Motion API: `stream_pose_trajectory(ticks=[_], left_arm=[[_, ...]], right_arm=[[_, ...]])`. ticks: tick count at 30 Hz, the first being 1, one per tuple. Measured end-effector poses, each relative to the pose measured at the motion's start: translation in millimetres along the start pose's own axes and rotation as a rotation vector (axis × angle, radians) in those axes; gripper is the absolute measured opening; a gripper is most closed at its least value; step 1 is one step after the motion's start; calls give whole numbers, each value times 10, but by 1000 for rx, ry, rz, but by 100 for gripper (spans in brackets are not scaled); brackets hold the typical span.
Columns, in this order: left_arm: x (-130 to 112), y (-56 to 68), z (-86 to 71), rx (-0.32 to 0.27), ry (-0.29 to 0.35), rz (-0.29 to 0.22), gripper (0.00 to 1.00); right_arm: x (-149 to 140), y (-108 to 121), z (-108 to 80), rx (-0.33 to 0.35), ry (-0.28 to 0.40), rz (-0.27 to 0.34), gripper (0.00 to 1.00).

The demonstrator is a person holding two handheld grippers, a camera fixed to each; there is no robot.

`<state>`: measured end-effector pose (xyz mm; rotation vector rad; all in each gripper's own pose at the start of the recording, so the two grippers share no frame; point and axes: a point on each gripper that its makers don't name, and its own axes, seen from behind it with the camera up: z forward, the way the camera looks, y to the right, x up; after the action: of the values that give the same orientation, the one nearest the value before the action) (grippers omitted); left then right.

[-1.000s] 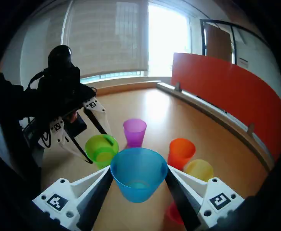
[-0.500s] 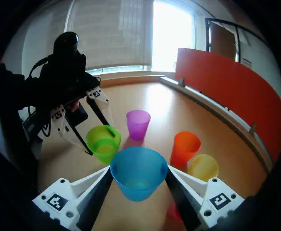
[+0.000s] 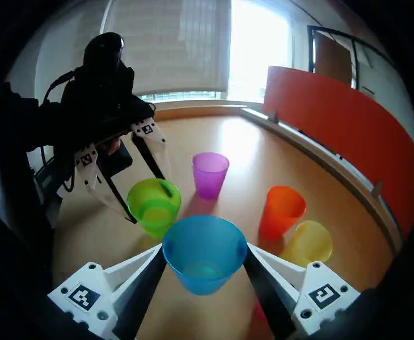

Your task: Pour water

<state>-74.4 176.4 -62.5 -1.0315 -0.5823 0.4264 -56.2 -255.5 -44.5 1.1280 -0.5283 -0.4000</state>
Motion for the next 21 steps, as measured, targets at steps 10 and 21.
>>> stream_pose_trajectory(ticks=[10, 21], left_arm=[[-63, 22, 42, -10, -17, 6, 83], [-102, 51, 56, -18, -13, -1, 83]], right_arm=[[-55, -23, 50, 2, -5, -6, 93], [-71, -23, 78, -1, -10, -15, 93]])
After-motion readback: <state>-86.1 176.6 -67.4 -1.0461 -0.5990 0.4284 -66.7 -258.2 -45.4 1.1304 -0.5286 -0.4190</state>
